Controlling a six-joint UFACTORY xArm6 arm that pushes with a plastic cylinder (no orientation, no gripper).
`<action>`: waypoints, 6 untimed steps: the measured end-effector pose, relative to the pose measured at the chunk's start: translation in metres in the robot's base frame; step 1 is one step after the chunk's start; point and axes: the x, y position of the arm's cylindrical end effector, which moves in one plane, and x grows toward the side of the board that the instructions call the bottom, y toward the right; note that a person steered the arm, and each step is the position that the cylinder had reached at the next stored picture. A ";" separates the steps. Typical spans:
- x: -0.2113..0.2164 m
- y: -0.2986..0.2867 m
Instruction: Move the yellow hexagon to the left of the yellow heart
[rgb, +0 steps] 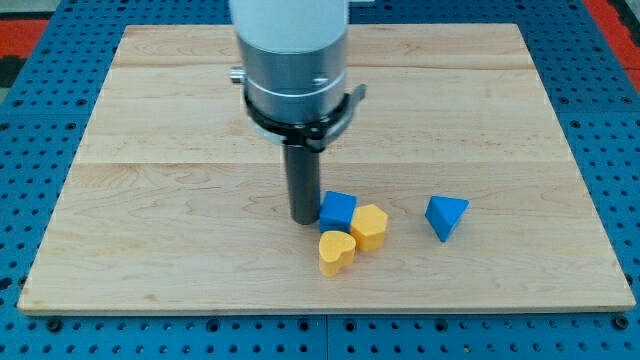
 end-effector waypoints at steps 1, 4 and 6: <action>0.008 0.040; -0.011 -0.017; 0.052 -0.003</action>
